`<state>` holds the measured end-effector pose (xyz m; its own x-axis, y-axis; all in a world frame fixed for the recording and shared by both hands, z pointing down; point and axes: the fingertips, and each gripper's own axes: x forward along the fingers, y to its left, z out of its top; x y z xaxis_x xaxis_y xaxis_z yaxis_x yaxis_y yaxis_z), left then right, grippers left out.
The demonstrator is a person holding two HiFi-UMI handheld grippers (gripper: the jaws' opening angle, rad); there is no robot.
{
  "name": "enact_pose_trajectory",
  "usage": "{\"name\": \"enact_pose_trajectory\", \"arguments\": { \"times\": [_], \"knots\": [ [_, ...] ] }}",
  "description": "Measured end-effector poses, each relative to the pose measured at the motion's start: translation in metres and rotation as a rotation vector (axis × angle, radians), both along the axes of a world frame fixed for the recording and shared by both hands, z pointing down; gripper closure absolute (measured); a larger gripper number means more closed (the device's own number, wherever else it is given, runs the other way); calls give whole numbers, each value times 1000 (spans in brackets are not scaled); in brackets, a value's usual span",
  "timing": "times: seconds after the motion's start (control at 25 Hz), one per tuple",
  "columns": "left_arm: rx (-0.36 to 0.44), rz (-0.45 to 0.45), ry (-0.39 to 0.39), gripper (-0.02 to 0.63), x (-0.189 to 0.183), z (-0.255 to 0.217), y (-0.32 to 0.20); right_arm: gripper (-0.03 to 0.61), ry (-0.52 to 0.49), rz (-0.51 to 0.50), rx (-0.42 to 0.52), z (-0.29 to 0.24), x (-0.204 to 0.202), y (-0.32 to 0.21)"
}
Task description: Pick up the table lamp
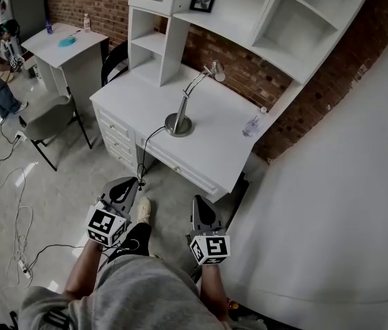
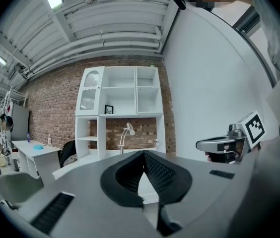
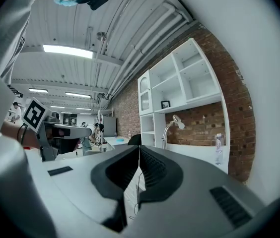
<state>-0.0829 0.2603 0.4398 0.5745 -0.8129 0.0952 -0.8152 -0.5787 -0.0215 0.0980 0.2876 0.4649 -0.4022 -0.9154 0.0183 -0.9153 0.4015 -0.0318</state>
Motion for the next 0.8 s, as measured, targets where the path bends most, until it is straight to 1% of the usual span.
{"name": "enact_pose_trajectory", "arguments": {
  "times": [0.12, 0.36, 0.52, 0.68, 0.8],
  "knots": [
    [3, 10, 12, 611, 3, -2, -31, 555, -3, 14, 7, -1, 2, -31],
    [12, 30, 5, 611, 7, -11, -99, 555, -13, 31, 12, -8, 5, -98],
    [-3, 32, 10, 611, 4, -14, -147, 555, -13, 46, 0, -11, 4, -139],
    [2, 40, 31, 611, 5, -21, -191, 555, -8, 56, -12, -13, 5, -181],
    [-11, 50, 35, 611, 5, -16, -221, 555, -5, 64, -27, -9, 5, -211]
  ]
}}
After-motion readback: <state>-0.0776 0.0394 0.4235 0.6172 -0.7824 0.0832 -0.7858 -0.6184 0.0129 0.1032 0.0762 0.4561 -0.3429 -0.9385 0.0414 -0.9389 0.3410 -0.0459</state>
